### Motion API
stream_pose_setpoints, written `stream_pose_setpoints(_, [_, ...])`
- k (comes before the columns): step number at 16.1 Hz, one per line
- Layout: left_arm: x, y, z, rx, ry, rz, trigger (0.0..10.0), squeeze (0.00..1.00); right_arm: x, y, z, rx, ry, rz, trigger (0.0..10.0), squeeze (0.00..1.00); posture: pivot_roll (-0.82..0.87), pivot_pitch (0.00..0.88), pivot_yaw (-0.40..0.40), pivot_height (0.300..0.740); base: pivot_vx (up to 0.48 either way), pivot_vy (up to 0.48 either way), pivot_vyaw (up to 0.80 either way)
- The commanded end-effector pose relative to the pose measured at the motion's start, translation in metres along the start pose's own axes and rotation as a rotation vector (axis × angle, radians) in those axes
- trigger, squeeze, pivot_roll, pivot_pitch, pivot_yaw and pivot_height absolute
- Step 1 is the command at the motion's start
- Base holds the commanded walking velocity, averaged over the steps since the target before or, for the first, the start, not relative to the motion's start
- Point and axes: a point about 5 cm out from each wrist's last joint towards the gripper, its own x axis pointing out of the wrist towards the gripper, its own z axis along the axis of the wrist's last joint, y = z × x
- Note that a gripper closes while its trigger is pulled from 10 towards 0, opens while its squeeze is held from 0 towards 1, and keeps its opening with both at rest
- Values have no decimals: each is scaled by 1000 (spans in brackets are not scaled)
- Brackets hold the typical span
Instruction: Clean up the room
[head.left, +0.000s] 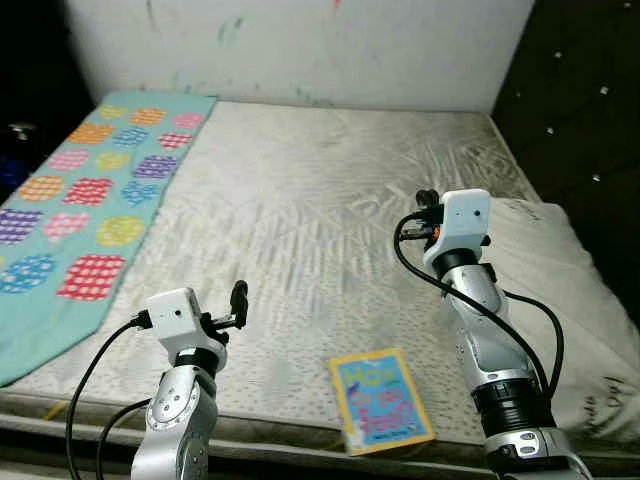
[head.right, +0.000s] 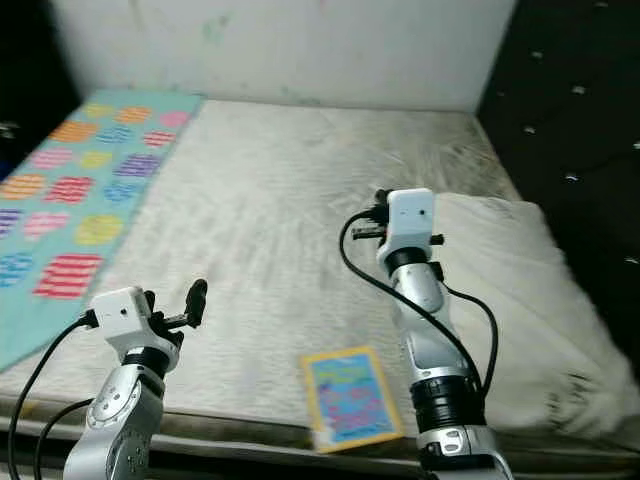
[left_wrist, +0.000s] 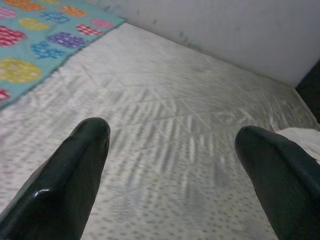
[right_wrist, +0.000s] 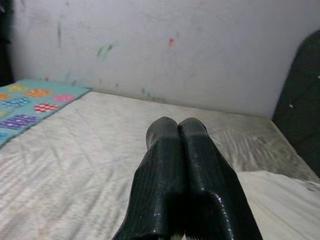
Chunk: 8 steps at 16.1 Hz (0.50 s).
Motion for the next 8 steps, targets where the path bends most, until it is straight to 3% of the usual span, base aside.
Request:
stream_pose_setpoints(1, [0,-4,-1,-20,3,5,10000,0,3,-1,5,-2,-19,-2,10000,0,7,0,8,740,0,480,0])
stream_pose_setpoints(8, [-1,-6,1,-28,-19,-13,10000,0,3,0,6,-7,-22,-1,10000,0,7,0,7,740,0,0,0])
